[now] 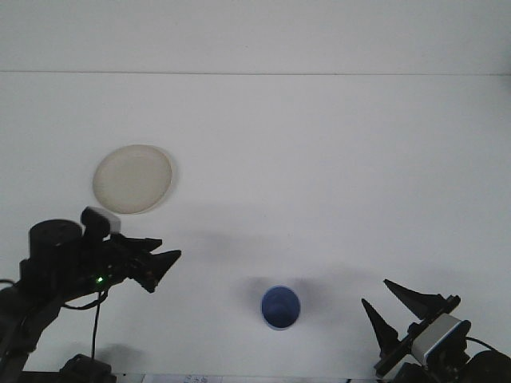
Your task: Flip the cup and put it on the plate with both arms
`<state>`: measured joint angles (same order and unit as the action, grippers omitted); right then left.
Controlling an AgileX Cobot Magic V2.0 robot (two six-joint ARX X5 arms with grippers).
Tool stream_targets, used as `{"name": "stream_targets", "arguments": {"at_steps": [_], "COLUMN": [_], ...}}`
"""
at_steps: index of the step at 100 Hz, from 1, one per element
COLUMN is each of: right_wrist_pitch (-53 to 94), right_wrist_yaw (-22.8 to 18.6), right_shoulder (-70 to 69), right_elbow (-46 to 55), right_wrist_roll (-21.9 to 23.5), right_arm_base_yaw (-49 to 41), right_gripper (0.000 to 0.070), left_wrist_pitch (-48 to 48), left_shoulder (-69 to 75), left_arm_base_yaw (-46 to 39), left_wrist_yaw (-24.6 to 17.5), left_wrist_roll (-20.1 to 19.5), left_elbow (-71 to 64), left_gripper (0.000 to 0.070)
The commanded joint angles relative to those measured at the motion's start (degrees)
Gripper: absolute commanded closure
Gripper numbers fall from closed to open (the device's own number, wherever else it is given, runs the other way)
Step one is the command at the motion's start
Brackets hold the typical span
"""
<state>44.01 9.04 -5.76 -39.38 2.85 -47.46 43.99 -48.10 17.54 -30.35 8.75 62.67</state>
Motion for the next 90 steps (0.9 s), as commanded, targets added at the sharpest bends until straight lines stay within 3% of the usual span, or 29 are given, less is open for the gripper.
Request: {"name": "stream_targets", "arguments": {"at_steps": [1,36,46,58,90], "right_wrist_pitch": [-0.63,-0.11,-0.11,0.48,1.73], "right_wrist_yaw": [0.09,0.07,0.07,0.07,0.44], "right_shoulder": [-0.28,-0.28,-0.28,-0.28,-0.28], "right_elbow": [-0.31,-0.31,-0.31,-0.31,-0.31], "right_wrist_roll": [0.33,0.31,0.33,0.33,0.31], "right_arm_base_yaw": [-0.46,-0.46,-0.46,-0.46,-0.46], "right_gripper": [0.0337,0.0337,0.0337,0.0337,0.0337], "left_wrist_pitch": [2.14,3.56,2.21,-0.57,-3.19], "left_shoulder": [-5.44,-30.27,-35.58,-40.57,-46.88], "left_arm_base_yaw": [5.27,30.1,33.09,34.73,36.87], "left_wrist_yaw": [-0.5,13.68,17.4,18.12,18.12], "left_wrist_roll": [-2.49,-2.05,-1.79,-1.22,-0.35], "left_elbow": [3.82,13.29,14.1,14.21,14.21], "left_gripper": [0.0311,0.031,0.026,0.0206,0.021]}}
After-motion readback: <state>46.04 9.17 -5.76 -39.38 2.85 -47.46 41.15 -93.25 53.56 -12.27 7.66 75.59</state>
